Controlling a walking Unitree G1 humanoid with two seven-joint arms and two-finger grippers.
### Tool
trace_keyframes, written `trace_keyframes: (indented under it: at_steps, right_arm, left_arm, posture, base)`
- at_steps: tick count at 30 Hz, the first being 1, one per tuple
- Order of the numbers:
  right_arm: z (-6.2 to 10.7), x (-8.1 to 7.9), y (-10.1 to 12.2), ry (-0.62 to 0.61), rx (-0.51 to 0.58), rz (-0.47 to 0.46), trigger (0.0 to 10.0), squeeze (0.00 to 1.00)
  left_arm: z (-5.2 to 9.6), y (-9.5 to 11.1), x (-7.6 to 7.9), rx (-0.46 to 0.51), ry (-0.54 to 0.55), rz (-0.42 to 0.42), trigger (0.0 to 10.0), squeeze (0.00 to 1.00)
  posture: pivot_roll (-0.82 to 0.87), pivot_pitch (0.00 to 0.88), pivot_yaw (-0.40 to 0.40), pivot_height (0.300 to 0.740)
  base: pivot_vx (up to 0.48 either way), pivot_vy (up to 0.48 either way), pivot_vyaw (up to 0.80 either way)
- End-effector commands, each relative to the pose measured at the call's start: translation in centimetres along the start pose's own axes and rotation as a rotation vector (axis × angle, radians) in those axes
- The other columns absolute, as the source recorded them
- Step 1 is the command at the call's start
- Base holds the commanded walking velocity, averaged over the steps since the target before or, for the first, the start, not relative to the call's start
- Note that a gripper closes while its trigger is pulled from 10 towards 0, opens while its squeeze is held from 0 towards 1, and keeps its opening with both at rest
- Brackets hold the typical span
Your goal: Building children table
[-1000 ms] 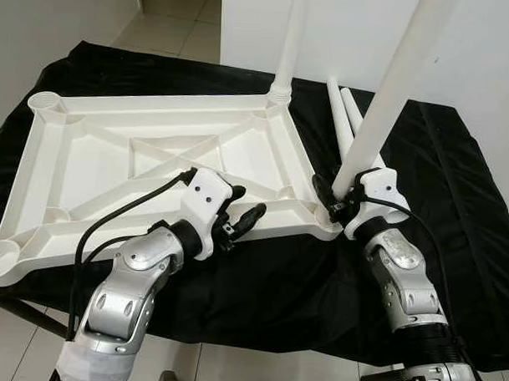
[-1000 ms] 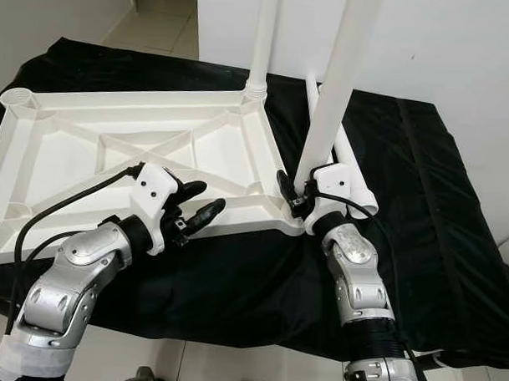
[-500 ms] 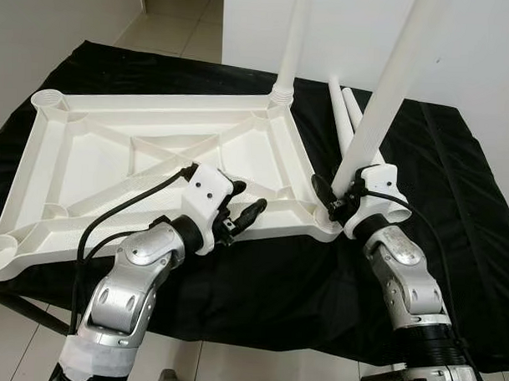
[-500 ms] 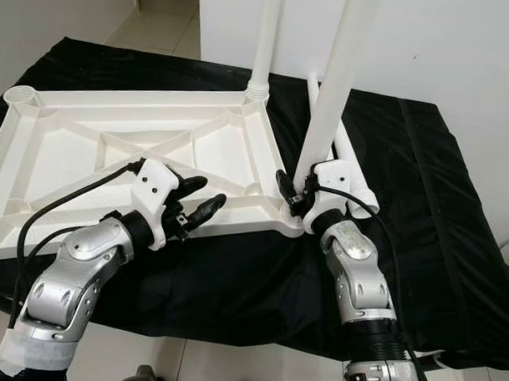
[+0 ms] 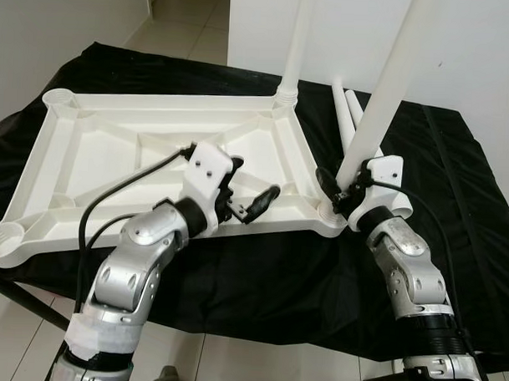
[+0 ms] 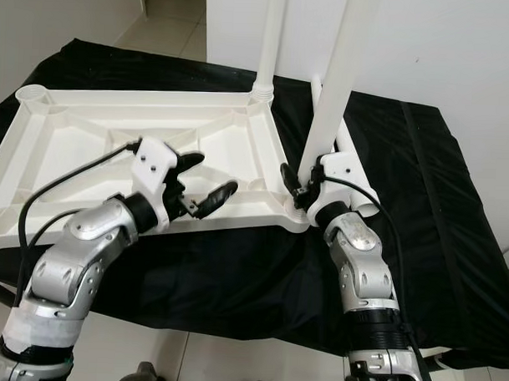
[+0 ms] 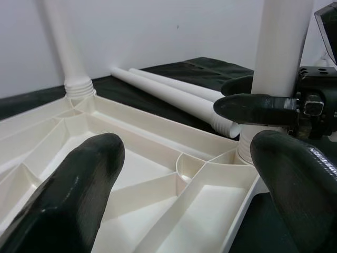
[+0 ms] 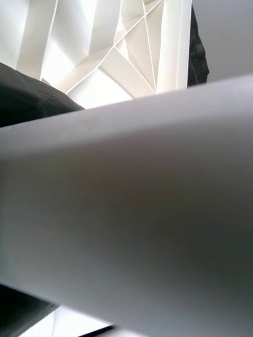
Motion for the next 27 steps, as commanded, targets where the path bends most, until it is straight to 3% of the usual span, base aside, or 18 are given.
trace_keyframes:
  at_steps: [1,18,23,27]
  right_arm:
    - [-0.3,0.8,1.8,-0.009,0.091,-0.045,10.0,0.00]
    - [-0.3,0.8,3.3,-0.005,0.161,-0.019,10.0,0.00]
    - [0.0,0.6,3.7,0.001,0.199,-0.052,10.0,0.00]
    - [0.1,0.3,0.5,-0.021,0.059,-0.004,10.0,0.00]
  left_arm:
    - [-0.1,-0.1,-0.4,-0.013,-0.003,-0.019,10.0,0.03]
    - [-0.5,0.2,-1.1,-0.015,0.006,-0.049,10.0,0.00]
    - [-0.5,0.2,-1.2,-0.014,0.012,-0.047,10.0,0.00]
    - [-0.4,0.0,-1.0,-0.016,0.011,-0.044,10.0,0.00]
  posture:
    - [0.15,0.005,-0.065,0.740]
    - [0.14,0.013,-0.057,0.740]
    - [0.14,0.017,-0.056,0.740]
    - [0.14,0.022,-0.055,0.740]
  base:
    - [0.000,0.000,0.00]
    - [0.000,0.000,0.00]
    - [0.000,0.000,0.00]
    - [0.000,0.000,0.00]
Point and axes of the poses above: a point about 5 cm out from each wrist's last joint towards the gripper, its own z axis pointing back from the gripper into the wrist, its own y axis along the axis of the wrist's last joint, x = y × z, the point moved 3 cm from there along -z, pointing out of the wrist towards the gripper, and after that the axes turned 15 degrees about z, right-handed, at the moved point
